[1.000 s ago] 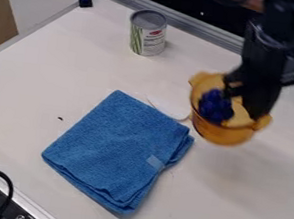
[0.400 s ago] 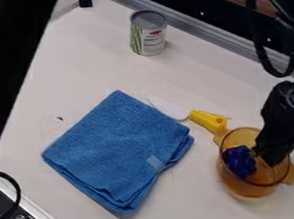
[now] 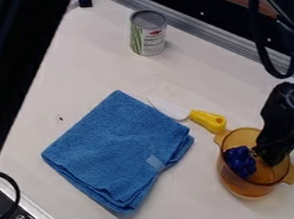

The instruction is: Move the orange cup on the right upper side of the blue towel

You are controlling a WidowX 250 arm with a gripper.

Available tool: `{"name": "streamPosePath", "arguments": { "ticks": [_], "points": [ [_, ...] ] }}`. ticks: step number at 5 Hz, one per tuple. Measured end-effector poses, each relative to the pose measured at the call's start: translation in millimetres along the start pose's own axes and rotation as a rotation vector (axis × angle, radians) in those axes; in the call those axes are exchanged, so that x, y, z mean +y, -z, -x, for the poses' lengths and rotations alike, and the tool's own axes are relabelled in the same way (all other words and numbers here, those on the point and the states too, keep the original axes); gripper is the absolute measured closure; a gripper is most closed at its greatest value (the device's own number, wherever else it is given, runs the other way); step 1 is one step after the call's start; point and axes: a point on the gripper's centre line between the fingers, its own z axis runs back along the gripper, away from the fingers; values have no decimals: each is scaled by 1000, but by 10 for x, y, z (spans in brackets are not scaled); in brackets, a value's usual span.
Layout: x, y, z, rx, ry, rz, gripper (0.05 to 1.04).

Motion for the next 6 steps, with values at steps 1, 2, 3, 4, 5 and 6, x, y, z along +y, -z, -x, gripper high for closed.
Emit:
{"name": "streamPosePath", "arguments": {
  "ticks": [1,2,3,4,5,6],
  "points": [
    [-5,56,-29,-4,-4,-29,842],
    [-5,70,-74,-18,-12,-24,596],
    [39,3,-111,17,-29,-30,305],
    [30,-245,-158,60,-43,-5,95],
    [-21,-467,-255,101,-50,10,86],
    [-44,-530,-444,76,-67,29,86]
  ]
}}
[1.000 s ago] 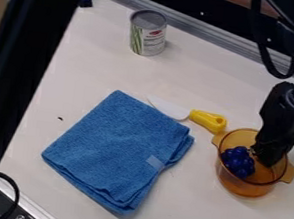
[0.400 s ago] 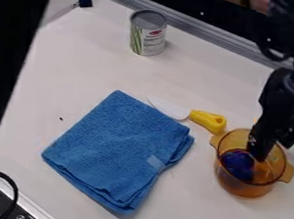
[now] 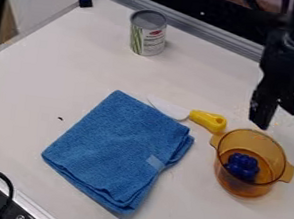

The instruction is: Move the orange cup on the right upper side of the blue towel

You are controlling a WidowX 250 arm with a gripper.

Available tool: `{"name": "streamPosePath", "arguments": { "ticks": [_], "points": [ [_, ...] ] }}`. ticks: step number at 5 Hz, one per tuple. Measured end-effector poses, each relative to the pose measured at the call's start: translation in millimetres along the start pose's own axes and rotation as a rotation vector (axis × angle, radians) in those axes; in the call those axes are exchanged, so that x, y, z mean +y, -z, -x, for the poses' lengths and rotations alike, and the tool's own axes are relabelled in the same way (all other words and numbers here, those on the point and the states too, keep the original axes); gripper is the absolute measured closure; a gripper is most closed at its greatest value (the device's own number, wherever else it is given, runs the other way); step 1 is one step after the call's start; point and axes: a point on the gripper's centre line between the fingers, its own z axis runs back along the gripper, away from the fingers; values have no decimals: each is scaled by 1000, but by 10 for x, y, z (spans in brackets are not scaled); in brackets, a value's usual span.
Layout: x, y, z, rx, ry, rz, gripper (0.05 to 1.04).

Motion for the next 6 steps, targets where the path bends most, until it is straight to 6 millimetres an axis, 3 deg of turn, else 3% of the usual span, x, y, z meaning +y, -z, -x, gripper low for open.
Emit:
{"name": "streamPosePath", "arguments": {
  "ticks": [1,2,3,4,5,6],
  "points": [
    [-85,-97,-296,-61,4,31,86],
    [-91,-47,-700,-131,37,78,86],
    [-92,40,-986,-188,197,45,86],
    [68,222,-1097,-181,371,19,86],
    [356,212,-1222,-139,453,27,86],
    [735,85,-1497,-156,508,51,86]
  ]
}}
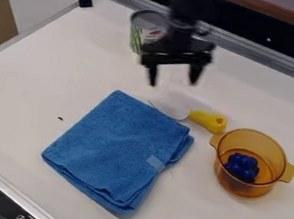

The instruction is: Move the orange cup on the right upper side of the blue towel

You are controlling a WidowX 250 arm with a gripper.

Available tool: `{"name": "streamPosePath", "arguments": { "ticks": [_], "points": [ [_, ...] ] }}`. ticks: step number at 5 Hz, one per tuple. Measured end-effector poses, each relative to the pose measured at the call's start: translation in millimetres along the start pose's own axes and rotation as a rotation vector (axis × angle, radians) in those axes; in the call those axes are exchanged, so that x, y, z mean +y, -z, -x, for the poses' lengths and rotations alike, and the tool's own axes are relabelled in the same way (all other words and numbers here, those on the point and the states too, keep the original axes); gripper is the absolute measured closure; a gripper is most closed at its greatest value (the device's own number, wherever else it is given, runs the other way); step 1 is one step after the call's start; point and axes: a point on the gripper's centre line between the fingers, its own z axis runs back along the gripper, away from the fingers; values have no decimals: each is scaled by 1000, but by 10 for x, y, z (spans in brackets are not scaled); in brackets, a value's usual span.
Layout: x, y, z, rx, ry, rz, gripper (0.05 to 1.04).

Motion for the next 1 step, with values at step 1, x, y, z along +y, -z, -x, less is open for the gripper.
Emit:
{"name": "streamPosePath", "arguments": {
  "ticks": [1],
  "points": [
    [374,13,-61,-16,42,10,86]
  ]
}}
